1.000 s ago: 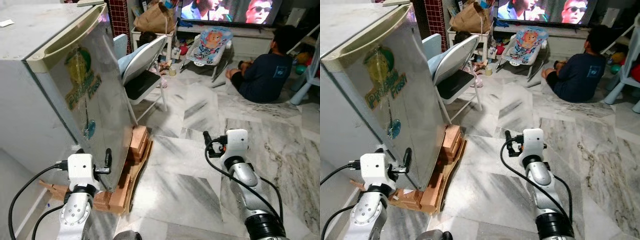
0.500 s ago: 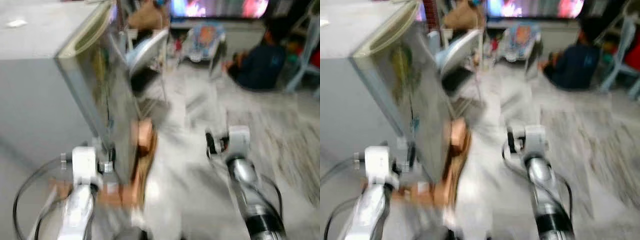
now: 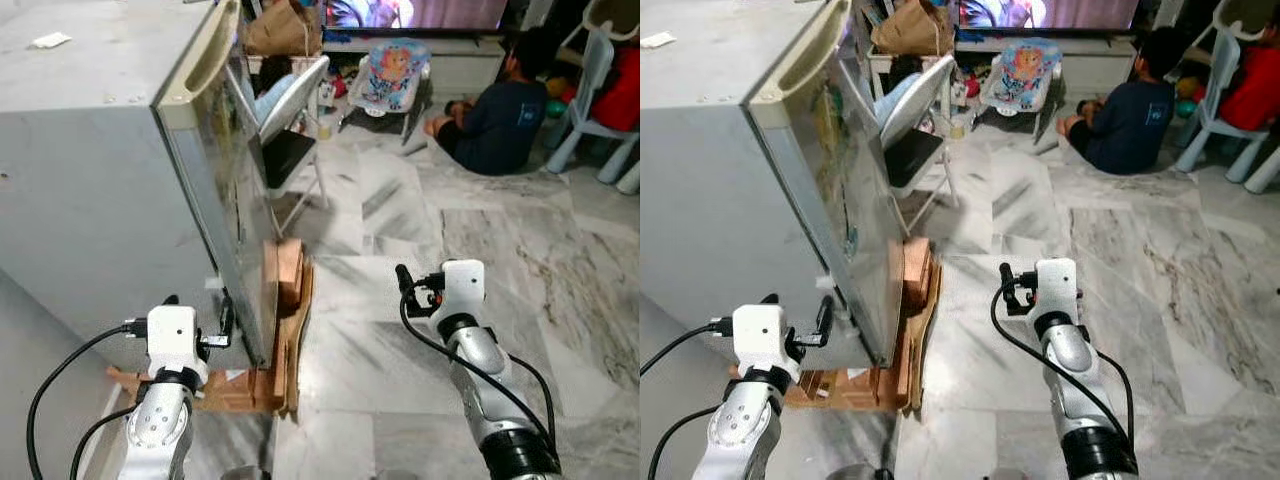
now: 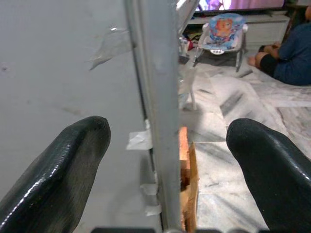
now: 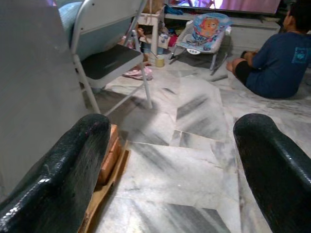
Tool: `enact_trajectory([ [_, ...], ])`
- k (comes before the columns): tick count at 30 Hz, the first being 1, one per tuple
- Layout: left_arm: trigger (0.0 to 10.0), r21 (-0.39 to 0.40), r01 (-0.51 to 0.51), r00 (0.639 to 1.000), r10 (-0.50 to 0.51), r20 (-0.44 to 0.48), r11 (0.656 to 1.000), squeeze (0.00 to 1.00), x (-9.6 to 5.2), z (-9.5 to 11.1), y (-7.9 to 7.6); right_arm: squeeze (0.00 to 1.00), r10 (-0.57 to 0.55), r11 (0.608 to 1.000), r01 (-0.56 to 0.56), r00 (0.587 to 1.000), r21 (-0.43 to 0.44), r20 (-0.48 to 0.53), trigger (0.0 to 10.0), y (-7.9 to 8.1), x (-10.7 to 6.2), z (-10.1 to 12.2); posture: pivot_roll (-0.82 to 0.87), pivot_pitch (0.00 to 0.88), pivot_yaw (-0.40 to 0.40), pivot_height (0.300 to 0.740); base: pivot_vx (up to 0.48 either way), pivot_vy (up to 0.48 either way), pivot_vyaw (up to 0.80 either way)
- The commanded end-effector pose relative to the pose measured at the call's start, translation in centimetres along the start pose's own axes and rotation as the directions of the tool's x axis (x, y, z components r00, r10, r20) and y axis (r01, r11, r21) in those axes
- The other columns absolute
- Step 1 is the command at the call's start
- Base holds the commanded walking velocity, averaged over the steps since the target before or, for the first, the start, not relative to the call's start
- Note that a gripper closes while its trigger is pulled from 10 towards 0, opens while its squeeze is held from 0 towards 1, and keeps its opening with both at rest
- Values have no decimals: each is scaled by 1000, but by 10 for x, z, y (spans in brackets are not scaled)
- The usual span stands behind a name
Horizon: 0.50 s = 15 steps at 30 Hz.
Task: Restocking fridge
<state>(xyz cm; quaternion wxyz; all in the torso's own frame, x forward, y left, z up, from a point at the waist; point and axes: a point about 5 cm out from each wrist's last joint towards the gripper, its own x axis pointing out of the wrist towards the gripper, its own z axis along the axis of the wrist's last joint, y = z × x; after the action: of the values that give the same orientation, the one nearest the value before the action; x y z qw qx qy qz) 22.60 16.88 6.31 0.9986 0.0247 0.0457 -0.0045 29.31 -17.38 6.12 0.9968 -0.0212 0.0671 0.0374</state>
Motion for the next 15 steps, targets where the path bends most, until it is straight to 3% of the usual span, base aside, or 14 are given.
enact_trajectory([
  [1,10000,7,16,1000,-16,1,1000,0,3,1,-2,0,-1,1000,1,1000,-2,4,10000,-1,1,3,-43,46,16,740,0,0,-800],
  [11,10000,-6,7,1000,-7,-22,1000,0,4,-2,-4,0,3,1000,-2,1000,-6,7,10000,0,1,3,-48,47,18,740,0,0,-800],
  [15,10000,27,-13,1000,14,-12,1000,0,15,-1,-2,0,9,1000,-9,1000,-10,5,10000,1,1,3,-51,57,12,740,0,0,-716],
])
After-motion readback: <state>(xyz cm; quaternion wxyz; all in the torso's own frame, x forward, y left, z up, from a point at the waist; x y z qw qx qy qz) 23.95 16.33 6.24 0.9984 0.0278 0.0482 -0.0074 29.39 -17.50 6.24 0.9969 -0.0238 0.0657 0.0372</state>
